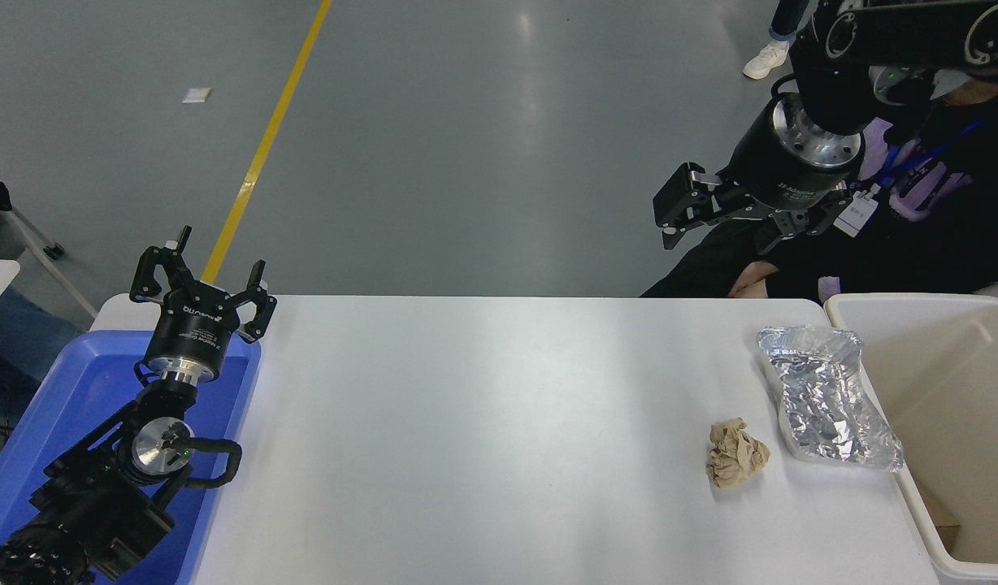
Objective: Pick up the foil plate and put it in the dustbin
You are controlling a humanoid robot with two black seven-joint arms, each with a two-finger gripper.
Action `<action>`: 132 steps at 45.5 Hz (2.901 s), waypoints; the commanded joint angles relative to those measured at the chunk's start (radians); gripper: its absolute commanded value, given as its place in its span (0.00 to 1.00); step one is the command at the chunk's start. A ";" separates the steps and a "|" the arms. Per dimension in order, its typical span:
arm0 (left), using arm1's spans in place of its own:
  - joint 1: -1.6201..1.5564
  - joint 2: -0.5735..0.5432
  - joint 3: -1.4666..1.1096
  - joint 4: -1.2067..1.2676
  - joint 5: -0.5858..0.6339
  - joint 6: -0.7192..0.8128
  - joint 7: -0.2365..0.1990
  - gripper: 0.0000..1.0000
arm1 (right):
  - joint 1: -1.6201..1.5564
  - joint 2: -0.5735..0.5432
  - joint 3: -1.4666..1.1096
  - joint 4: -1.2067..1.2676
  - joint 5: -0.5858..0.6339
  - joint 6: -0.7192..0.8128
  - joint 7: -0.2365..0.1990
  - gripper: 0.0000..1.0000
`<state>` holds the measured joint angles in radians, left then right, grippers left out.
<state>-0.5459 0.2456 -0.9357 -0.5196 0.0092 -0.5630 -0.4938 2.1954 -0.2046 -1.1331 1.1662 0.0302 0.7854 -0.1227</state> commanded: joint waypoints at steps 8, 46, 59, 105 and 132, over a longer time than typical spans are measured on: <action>0.000 0.001 -0.002 0.001 -0.002 0.002 0.000 0.98 | 0.001 0.002 0.004 0.000 0.000 0.000 0.000 1.00; 0.000 0.001 -0.002 0.001 -0.003 0.002 0.001 0.98 | 0.012 -0.001 0.004 0.000 0.000 0.000 0.000 1.00; 0.000 0.001 -0.002 0.001 -0.003 0.002 0.000 0.98 | 0.012 -0.001 -0.002 0.000 0.000 0.000 0.000 1.00; 0.001 0.001 -0.002 0.001 -0.003 0.002 -0.002 0.98 | -0.195 -0.147 -0.056 -0.003 -0.220 -0.196 -0.002 1.00; 0.001 0.000 -0.005 0.001 -0.003 0.002 -0.003 0.98 | -0.726 -0.434 0.185 -0.066 -0.822 -0.627 -0.008 0.98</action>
<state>-0.5432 0.2465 -0.9389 -0.5185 0.0062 -0.5614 -0.4966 1.6528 -0.5632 -1.0075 1.1490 -0.6790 0.3119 -0.1295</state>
